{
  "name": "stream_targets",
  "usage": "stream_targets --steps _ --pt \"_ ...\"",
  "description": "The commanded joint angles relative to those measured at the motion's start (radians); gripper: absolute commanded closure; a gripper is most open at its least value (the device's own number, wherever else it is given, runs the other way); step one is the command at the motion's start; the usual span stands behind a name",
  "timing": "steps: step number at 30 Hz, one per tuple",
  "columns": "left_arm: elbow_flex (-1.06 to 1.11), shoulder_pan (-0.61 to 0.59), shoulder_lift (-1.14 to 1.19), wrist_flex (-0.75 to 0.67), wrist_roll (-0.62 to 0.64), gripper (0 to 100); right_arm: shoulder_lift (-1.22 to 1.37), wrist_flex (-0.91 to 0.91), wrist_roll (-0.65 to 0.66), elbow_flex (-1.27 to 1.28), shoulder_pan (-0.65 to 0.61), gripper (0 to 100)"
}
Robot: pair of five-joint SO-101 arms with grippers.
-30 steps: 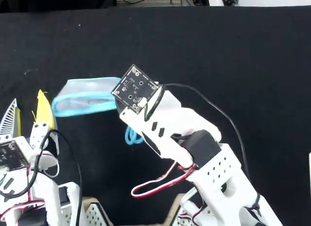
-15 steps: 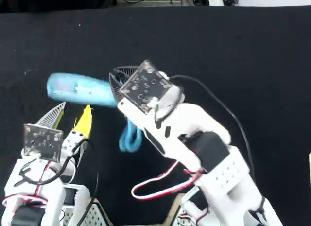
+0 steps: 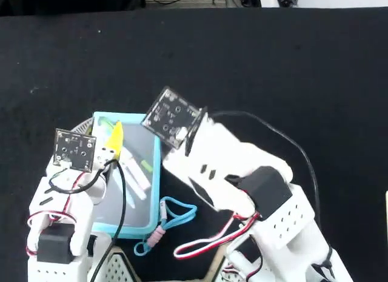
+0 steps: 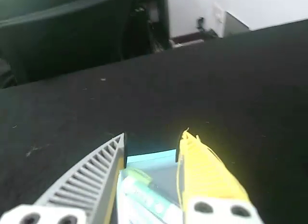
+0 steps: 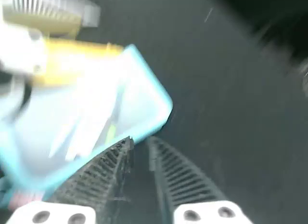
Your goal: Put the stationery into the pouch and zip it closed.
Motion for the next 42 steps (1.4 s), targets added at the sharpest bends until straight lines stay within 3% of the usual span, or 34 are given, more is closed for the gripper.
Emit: stream_targets --steps 1,4,7,10,14,24,28,33,36,42 --pt "-0.007 -0.101 0.006 -0.041 -0.008 81 -0.024 0.130 0.075 0.113 0.015 86.4" --pt "-0.005 -0.217 0.015 -0.094 0.066 81 -0.024 0.103 0.265 0.305 -0.009 86.5" --pt "-0.005 -0.346 0.015 -0.133 0.242 81 -0.024 0.046 0.365 0.455 -0.094 86.5" --pt "-0.013 -0.421 0.017 -0.135 0.354 81 -0.018 -0.012 0.374 0.550 -0.218 86.2" --pt "-0.010 -0.432 0.017 -0.135 0.387 81 -0.018 -0.097 0.371 0.647 -0.348 86.0" --pt "-0.007 -0.430 0.017 -0.135 0.405 81 -0.016 -0.494 0.370 0.917 -0.362 86.8" --pt "-0.005 -0.430 0.017 -0.133 0.405 81 -0.024 -0.505 0.373 0.883 -0.235 99.2" --pt "-0.005 -0.430 0.015 -0.130 0.405 81 -0.022 -0.423 0.379 0.748 0.123 98.8" --pt "-0.005 -0.430 0.015 -0.129 0.405 81 -0.018 -0.407 0.446 0.693 0.322 98.8" --pt "-0.005 -0.430 0.011 -0.129 0.405 81 -0.016 -0.408 0.551 0.680 0.554 98.7"
